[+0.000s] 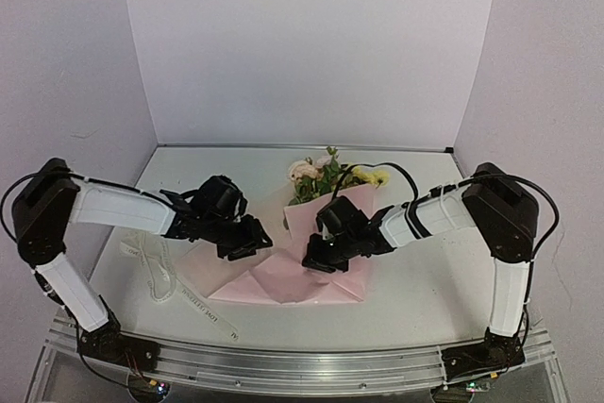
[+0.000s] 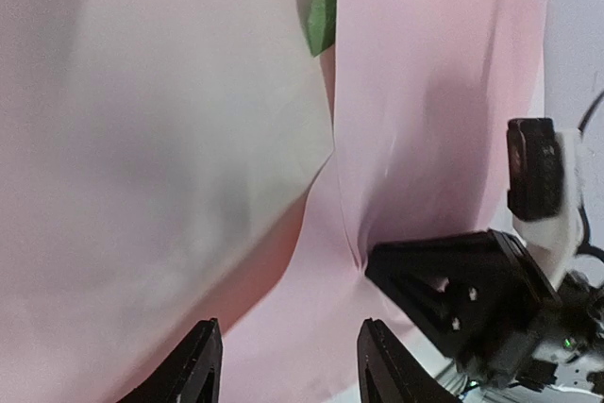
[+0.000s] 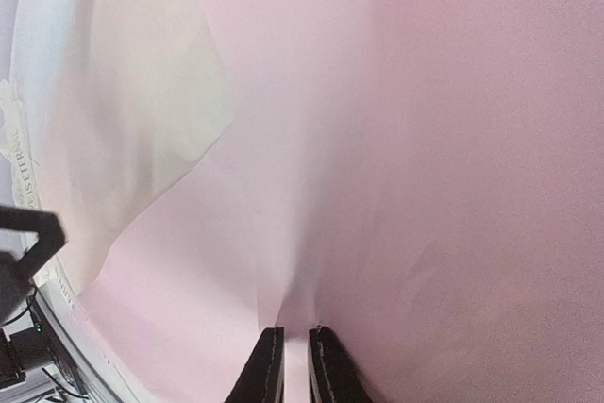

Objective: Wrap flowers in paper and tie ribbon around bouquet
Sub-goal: Adjust the two-thirds folded wrapping paper at the center of the board, then pick up the two-thirds-folded wrapping paper from the center of the board.

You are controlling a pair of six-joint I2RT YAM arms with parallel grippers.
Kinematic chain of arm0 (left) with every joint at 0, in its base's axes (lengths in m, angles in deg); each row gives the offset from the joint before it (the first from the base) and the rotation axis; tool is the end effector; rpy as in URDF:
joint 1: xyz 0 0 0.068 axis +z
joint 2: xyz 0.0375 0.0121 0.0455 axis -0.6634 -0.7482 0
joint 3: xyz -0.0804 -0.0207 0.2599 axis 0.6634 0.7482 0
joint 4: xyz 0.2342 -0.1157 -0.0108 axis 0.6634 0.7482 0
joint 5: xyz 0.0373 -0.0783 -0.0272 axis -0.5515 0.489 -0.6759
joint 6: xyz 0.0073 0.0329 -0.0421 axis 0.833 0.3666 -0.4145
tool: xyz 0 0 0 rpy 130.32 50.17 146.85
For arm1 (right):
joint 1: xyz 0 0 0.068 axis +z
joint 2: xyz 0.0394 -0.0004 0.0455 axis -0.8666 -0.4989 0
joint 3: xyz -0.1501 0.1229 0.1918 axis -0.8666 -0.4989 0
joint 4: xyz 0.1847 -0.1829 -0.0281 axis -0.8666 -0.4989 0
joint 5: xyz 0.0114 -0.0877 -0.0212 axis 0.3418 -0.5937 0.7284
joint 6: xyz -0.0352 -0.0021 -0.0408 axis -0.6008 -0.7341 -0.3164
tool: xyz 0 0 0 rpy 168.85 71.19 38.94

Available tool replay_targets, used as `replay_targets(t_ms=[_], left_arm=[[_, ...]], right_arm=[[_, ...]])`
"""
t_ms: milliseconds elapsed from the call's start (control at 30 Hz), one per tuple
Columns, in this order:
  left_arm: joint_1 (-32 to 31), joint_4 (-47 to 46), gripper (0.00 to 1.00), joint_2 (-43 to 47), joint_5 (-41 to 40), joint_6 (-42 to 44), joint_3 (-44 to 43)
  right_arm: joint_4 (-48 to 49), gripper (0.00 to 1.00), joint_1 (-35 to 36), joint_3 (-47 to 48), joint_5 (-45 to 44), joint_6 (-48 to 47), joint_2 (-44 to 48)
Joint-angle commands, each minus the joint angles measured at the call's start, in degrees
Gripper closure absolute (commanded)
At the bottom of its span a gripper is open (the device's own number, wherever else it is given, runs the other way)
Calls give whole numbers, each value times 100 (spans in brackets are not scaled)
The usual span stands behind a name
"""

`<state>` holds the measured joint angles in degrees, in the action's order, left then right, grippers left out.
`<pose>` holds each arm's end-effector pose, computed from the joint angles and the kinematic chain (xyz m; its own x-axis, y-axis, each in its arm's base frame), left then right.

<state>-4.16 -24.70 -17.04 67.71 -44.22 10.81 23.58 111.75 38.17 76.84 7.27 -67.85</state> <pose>0.2312 -0.2475 0.1641 -0.9579 -0.1487 -0.2456 0.0321 0.7946 -0.6062 0.2433 0.3224 0.1230 -0.9641 -0.0078 -0.2654 -0.1779 0.7609 0.6240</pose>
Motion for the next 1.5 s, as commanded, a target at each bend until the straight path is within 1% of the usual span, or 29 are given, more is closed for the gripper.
replay_targets(t_ms=[0, 67, 167, 300, 433, 533, 600, 700, 933, 1067, 1200, 1333, 1467], left_arm=[[-140, 242, 48, 1423, -511, -1426, 926], [-358, 395, 46, 1853, -717, -1891, 1267], [-915, 793, 45, 2317, -1294, -2558, 1513], [-1671, 880, 48, 2714, -1981, -3678, 1988], [-2247, 1064, 52, 2763, -2750, -4813, 2184], [-2430, 1241, 53, 2548, -3172, -5214, 2139], [-2445, 1176, 53, 2479, -3444, -5373, 2231], [-2441, 740, 54, 2492, -3800, -5507, 2510], [-2422, 563, 53, 2232, -4262, -5691, 2678], [-2211, 214, 53, 2210, -4294, -5464, 2936], [-2079, 381, 54, 2149, -4358, -5347, 2889], [-1952, -59, 58, 2133, -4309, -5268, 3148], [-1871, -416, 65, 2110, -4325, -5065, 3327]], right_arm=[[-236, 88, 9, 70, -261, 8, -347], [-237, 88, 7, 76, -276, -16, -386], [-249, 88, 9, 83, -313, -66, -422], [-247, 88, 2, 128, -322, -86, -500], [-248, 89, 8, 168, -351, -115, -569], [-250, 89, 7, 201, -370, -117, -617], [-251, 89, 6, 223, -362, -106, -649], [-247, 89, 9, 253, -350, -99, -703], [-259, 89, 12, 306, -298, -129, -753], [-256, 89, 9, 293, -296, -139, -740], [-259, 89, 7, 273, -298, -148, -737], [-260, 89, 5, 259, -297, -148, -728], [-259, 89, 7, 237, -314, -164, -711]])
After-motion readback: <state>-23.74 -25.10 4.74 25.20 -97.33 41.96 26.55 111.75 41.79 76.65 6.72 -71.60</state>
